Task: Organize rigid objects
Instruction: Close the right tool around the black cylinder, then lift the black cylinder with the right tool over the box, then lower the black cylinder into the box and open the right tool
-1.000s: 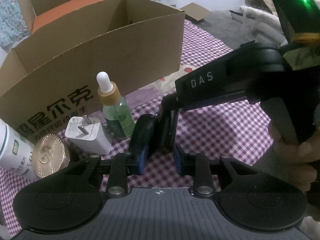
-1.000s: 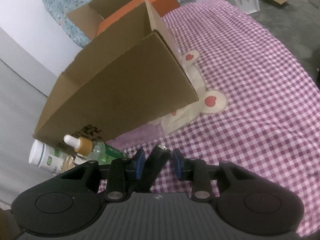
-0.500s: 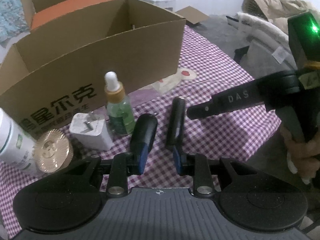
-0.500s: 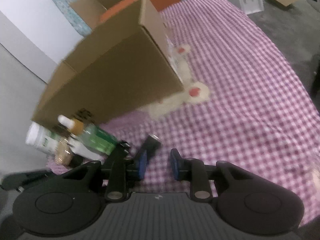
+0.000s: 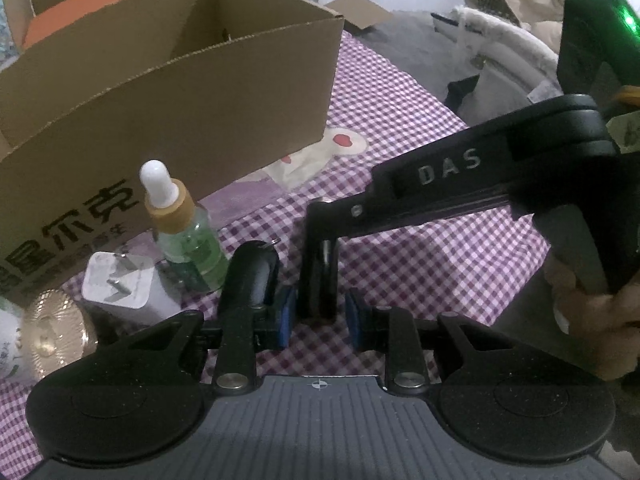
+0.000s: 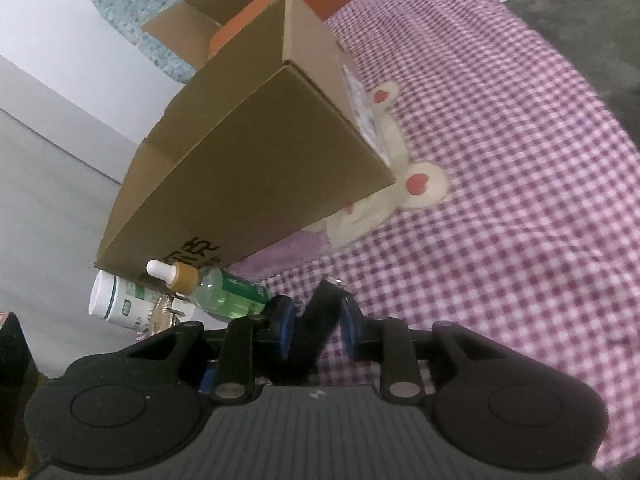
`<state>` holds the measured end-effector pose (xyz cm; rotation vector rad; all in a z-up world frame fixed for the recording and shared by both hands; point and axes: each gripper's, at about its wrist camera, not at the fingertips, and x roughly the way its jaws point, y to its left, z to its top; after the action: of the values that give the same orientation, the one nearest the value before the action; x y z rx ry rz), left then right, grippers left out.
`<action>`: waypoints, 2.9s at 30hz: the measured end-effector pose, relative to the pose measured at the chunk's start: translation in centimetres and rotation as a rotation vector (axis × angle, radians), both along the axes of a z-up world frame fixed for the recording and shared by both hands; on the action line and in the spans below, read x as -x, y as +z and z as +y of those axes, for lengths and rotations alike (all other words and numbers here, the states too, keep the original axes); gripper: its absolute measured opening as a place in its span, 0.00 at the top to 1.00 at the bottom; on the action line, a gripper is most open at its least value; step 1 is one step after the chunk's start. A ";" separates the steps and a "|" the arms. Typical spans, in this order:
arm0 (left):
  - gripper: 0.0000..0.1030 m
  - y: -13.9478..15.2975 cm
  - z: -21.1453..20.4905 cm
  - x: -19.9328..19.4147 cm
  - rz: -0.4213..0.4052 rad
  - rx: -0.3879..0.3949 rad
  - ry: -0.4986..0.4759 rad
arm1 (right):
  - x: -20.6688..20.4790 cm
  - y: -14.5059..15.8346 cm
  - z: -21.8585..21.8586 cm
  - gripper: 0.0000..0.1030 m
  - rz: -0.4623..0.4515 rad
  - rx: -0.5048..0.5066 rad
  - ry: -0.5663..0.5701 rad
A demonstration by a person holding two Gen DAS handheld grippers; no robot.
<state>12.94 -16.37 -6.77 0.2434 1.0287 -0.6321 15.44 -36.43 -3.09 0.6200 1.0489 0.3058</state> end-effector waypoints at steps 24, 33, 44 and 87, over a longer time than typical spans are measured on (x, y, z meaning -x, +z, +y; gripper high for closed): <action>0.76 -0.1 -0.9 -0.8 0.002 -0.025 0.002 | 0.7 -2.7 -1.8 0.74 0.038 -0.181 0.024; 0.76 3.4 -0.4 1.6 -0.084 0.027 0.001 | 3.2 0.5 -2.5 0.76 -0.027 -0.177 0.018; 0.76 12.2 2.8 1.3 -0.280 0.081 0.075 | 2.9 10.8 0.2 0.76 -0.251 -0.123 0.106; 0.74 11.1 7.4 -11.7 -0.051 -0.099 0.306 | -15.5 7.2 8.8 0.75 0.055 -0.184 0.270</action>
<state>24.65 -8.96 4.33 0.1830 1.0235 -0.2969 30.96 -27.66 4.11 0.6547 1.1669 0.6294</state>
